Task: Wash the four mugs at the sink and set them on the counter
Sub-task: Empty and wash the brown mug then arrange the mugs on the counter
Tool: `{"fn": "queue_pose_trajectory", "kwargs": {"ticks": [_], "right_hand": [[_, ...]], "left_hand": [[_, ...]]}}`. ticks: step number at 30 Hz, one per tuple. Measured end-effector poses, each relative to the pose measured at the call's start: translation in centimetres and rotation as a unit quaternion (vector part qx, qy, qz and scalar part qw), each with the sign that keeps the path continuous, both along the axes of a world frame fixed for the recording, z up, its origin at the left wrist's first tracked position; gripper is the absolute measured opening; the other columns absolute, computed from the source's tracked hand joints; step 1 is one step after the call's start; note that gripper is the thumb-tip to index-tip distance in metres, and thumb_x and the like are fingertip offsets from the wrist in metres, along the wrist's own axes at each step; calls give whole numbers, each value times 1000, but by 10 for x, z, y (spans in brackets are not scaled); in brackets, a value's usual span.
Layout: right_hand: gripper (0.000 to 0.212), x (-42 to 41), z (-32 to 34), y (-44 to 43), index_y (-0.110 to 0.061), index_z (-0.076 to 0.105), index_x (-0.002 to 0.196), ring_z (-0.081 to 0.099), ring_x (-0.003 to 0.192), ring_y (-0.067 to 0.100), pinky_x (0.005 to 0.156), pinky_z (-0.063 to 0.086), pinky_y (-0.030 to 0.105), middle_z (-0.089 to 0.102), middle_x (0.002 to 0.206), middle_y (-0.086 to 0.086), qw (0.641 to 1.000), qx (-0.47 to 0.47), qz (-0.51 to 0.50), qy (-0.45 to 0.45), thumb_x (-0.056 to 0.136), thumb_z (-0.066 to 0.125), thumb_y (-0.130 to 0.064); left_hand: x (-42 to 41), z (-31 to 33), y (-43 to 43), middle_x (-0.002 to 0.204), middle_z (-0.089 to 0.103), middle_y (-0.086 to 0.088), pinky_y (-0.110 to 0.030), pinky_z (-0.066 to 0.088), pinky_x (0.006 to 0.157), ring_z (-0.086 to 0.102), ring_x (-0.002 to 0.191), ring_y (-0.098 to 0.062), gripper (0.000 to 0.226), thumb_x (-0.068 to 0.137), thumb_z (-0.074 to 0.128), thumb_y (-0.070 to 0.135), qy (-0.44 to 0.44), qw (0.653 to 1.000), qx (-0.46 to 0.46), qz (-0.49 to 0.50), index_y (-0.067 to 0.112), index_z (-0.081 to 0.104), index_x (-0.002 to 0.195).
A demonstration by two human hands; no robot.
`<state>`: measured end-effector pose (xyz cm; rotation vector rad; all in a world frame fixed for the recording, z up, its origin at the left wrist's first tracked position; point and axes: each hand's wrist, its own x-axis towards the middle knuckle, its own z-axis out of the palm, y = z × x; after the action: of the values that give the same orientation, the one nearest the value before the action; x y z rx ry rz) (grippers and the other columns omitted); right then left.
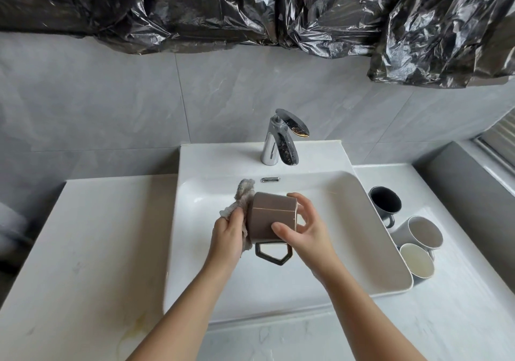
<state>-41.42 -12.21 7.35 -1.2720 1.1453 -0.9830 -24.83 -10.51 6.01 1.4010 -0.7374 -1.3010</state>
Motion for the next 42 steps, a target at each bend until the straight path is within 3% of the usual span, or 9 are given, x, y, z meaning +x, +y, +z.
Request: {"fn": "queue_pose_trajectory", "kwargs": {"ticks": [3,7,13,17,20,24,27,31,42], "right_hand": [[71,4,-6,2,-37,53,122,72,90,16,78,57,32,60,124,8,999,20,-24,-35,57,81,-37],[74,7,-12,3,-25,53,128,70,100,24,76,58,40,65,121,8,991,76,-54,-91,60,80,-37],[49,10,-14,4,-19,58,123,71,92,27,71,57,39,68,110,10,974,154,-61,-156,76,69,-29],[49,13,-15,4,-19,59,123,70,92,26,72,57,40,68,107,11,965,181,-60,-179,76,69,-30],[59,15,-9,1,-20,55,128,71,96,28,73,59,41,67,116,11,981,148,-46,-120,73,73,-30],[72,24,-7,1,-37,55,124,69,102,24,89,57,49,64,118,4,994,98,-42,-6,58,83,-42],[70,33,-13,3,-49,55,117,66,108,19,94,54,50,64,118,-1,995,89,-41,27,52,82,-51],[62,39,-19,2,-62,48,109,59,113,16,97,52,43,59,115,-13,992,56,-22,110,54,79,-57],[67,42,-17,3,-42,45,127,49,116,7,90,38,22,51,127,-15,976,26,5,215,73,84,-33]], "left_hand": [[-7,3,6,58,37,-1,-35,37,63,36,57,-15,41,94,50,34,-60,997,-41,21,6,45,64],[-2,1,9,58,41,0,-36,37,57,38,58,-15,44,86,43,40,-139,984,-107,-9,-2,52,78],[15,7,15,58,44,-5,-27,31,53,37,55,-16,20,85,45,25,-125,981,-144,-42,12,59,78],[51,13,17,65,65,6,-26,44,58,54,60,-16,24,78,47,42,-197,970,-144,-26,35,69,85],[86,26,20,60,64,5,-19,43,59,53,57,-6,24,85,49,32,-300,937,-140,107,20,69,89],[134,13,12,98,68,-20,-33,45,83,62,93,-33,31,92,44,26,-398,902,-63,157,6,64,105],[160,-28,9,126,55,-23,-42,39,99,50,117,-39,37,100,43,17,-478,873,17,101,-2,51,131],[178,-74,13,124,53,-23,-52,43,90,48,113,-43,35,98,49,20,-550,832,71,19,2,49,129],[182,-117,11,133,53,-21,-43,39,101,47,124,-39,45,94,58,23,-534,827,133,-112,3,51,134]]}}
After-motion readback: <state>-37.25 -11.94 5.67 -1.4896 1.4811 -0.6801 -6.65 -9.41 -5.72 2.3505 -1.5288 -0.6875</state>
